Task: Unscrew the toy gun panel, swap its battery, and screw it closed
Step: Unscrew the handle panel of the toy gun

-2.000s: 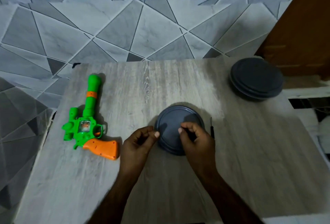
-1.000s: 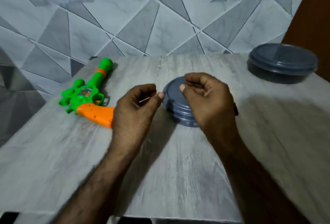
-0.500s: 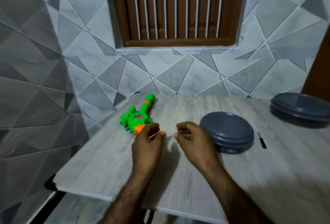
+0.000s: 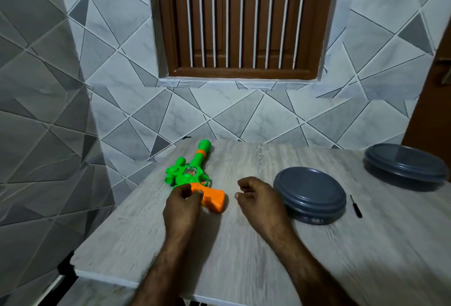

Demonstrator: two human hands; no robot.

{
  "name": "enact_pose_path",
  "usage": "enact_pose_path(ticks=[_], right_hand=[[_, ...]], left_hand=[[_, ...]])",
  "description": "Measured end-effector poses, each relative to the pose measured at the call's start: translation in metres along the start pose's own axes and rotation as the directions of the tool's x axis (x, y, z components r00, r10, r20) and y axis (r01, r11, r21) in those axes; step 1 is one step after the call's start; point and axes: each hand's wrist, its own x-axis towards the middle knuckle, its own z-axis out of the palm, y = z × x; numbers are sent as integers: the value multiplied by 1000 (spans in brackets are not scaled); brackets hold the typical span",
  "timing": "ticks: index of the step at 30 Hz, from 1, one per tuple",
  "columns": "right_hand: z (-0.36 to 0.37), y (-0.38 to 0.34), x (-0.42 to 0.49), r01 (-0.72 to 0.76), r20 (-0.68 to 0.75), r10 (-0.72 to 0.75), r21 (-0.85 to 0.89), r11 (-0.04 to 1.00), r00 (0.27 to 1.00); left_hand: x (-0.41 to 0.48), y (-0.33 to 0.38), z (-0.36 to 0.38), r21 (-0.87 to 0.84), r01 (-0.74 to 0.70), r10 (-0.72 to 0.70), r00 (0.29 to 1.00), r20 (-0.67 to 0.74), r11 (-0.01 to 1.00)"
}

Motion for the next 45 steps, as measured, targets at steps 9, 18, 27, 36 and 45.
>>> enact_pose_path(ticks=[9, 18, 27, 36, 45], right_hand=[[-90, 44, 29, -176, -420, 132, -69, 982, 898], [-130, 92, 27, -348, -474, 301, -12, 937, 827], [-157, 131, 29, -516, -455, 407, -143, 844, 792], [-153, 151, 36, -513, -313, 414, -391, 764, 855], [-150, 155, 39, -515, -307, 415, -441, 736, 856]], left_hand=[[8, 11, 3, 51, -16, 18, 999, -33, 999], [-36, 36, 81, -126, -214, 231, 963, 138, 969], [-97, 73, 162, -215, -233, 305, 856, 418, 948], [-128, 84, 188, -82, -274, 270, 773, 574, 958], [-122, 77, 183, -50, -278, 257, 784, 565, 959]])
